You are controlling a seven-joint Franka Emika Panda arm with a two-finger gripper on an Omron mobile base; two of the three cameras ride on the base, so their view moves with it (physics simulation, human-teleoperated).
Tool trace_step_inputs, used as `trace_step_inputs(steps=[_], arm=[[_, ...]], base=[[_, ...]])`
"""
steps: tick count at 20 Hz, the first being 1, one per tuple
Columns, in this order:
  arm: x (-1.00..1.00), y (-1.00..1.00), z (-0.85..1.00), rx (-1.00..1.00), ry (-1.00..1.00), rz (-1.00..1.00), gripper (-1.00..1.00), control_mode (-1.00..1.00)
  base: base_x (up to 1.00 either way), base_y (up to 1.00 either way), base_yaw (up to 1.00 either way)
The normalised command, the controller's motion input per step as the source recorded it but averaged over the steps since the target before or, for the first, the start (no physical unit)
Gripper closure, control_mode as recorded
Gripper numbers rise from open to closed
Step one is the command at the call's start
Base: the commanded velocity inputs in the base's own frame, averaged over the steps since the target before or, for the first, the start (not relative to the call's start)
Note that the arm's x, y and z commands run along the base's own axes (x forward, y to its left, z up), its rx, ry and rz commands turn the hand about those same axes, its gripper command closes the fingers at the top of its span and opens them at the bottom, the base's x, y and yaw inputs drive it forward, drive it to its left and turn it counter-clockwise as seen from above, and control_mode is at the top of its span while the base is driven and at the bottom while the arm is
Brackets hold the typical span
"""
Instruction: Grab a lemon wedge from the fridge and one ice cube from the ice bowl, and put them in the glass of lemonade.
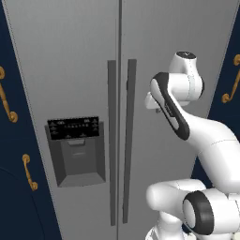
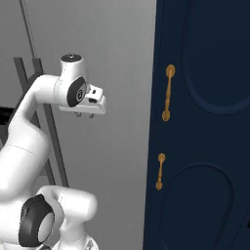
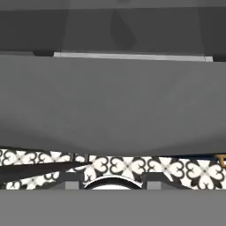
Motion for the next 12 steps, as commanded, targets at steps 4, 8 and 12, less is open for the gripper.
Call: trace_step_inputs(steps=[4,8,12], arm=[[-0.57,0.04,0.00,0.00,-0.04,0.00,-1.00,-1.00],[-0.87,0.18,-0.03,0.00,-0.02,0.00,-1.00,-1.00],[-0.42,0.32,-0.08,0.00,0.00,0.00,-1.00,-1.00]], base=[[0.00,0.00,0.00],[0.00,0.00,0.00],[0.00,0.00,0.00]])
